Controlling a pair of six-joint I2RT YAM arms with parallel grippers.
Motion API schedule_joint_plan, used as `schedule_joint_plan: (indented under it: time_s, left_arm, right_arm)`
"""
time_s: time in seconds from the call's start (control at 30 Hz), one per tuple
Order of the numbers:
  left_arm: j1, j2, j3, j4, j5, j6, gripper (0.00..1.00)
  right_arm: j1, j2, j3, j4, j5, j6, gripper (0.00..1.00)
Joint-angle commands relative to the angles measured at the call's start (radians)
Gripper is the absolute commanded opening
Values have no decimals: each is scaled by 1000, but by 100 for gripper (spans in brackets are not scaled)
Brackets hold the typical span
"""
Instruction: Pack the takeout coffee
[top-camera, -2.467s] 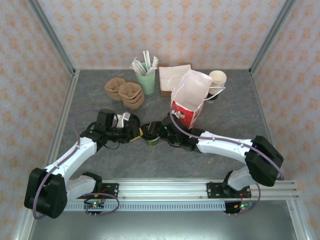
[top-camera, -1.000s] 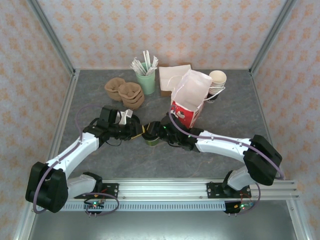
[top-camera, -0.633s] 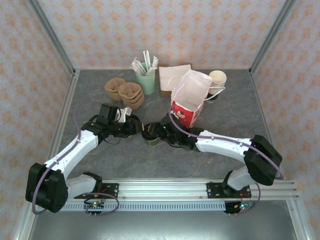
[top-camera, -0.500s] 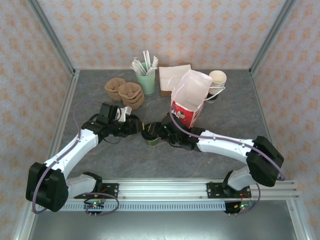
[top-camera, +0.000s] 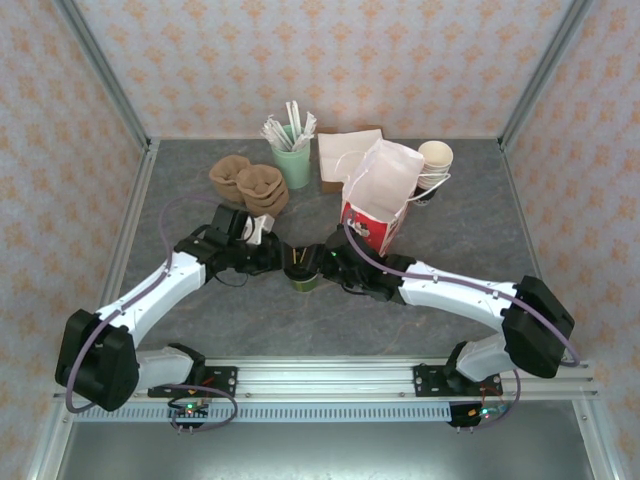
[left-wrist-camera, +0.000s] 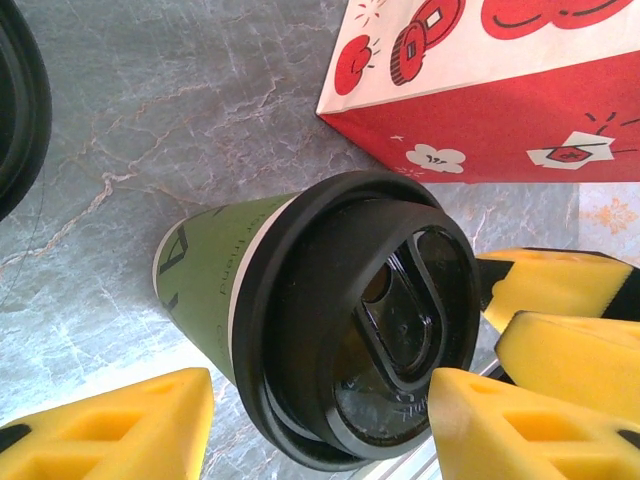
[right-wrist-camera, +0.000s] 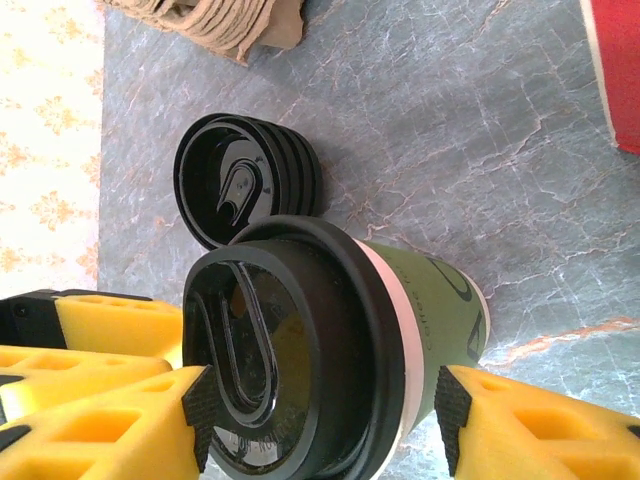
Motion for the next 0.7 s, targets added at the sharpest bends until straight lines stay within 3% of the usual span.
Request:
schedule_joint_plan:
  time_s: [0.0,0.27,0.67]
  left_arm:
    - [-11,12,27,12,-29,7,58]
    - [-16,29,28,17,-25,8,52]
    - [-18,38,29,17,-27,8,46]
  right_arm:
    - [-5,1,7,-22,36,-18,59]
    - [-5,23,0,-19,38,-13,48]
    - [-7,27,-29,-23,40,8,42]
